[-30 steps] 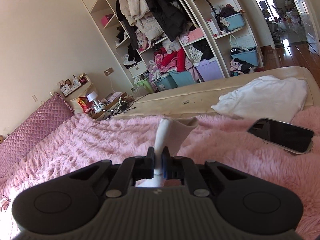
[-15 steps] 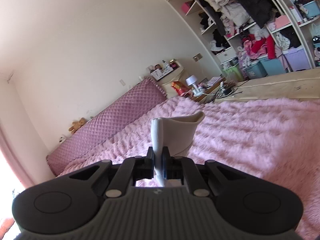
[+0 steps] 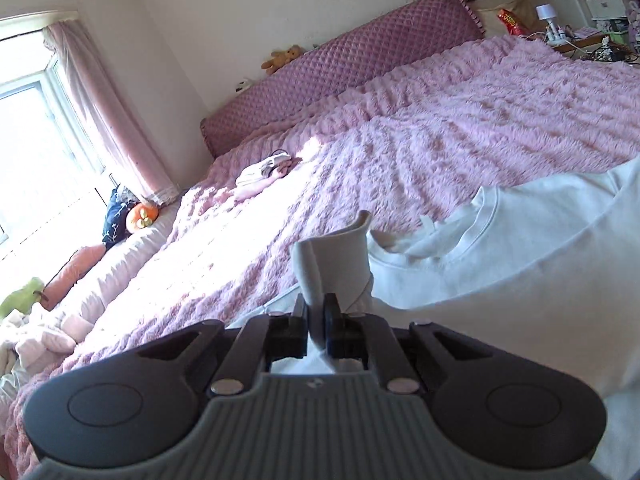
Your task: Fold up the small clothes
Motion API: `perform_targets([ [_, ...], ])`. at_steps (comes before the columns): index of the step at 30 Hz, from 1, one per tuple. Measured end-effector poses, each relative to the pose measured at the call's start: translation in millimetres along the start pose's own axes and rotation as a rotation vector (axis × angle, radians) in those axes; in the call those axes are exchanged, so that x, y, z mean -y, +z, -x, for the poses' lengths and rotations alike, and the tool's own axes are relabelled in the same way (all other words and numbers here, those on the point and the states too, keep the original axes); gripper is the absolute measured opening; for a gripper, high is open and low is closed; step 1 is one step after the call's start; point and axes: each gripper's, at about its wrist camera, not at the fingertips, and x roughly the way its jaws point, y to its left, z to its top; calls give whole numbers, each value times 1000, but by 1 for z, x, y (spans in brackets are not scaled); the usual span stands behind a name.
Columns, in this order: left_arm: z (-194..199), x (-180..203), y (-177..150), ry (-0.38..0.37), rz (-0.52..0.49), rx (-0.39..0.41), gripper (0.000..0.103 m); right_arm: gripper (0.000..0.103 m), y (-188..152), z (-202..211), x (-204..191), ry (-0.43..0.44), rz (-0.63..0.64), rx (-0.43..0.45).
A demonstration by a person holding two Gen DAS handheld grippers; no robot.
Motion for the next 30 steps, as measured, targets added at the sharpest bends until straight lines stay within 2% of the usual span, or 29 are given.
perform_targets([
  [1,0,-5,1,3,11,5,95,7,-12,-9,-3,-4,26,-28],
  [3,0,-15,2,-3,41,7,95,23,-31,-22,-6,19,49,-88],
  [4,-1,-17,3,-13,51,9,95,25,-36,-23,-5,22,39,-100],
  [6,-6,-21,2,-41,60,6,95,43,-35,-16,1,35,34,-101],
  [9,-19,-15,0,-64,52,-13,95,46,-21,19,17,33,83,-34],
  [11,-27,-11,-2,-104,72,-25,95,52,-9,48,34,-26,130,16],
  [14,-44,-2,-8,-185,125,-52,95,54,10,82,70,-144,192,54],
  [16,-56,3,-12,-199,157,-70,95,57,16,101,95,-221,198,63],
  [19,-74,2,-19,-212,251,-83,95,57,23,120,127,-292,167,61],
  [22,-86,3,-18,-231,292,-44,95,58,24,132,149,-327,141,51],
  [24,-93,1,-17,-281,322,-12,93,58,19,137,156,-340,146,44],
  [25,-96,-1,-17,-299,346,-1,87,58,17,137,157,-347,158,42],
  [26,-100,-4,-17,-315,382,4,76,58,13,138,158,-364,181,42],
  [27,-103,-6,-16,-337,411,2,69,58,9,139,158,-380,199,43],
  [28,-106,-8,-15,-360,434,-3,50,58,5,138,158,-396,217,41],
  [29,-108,-9,-15,-366,443,-5,39,59,2,136,158,-402,226,36],
  [30,-108,-9,-13,-348,433,2,18,60,0,136,159,-400,229,30],
])
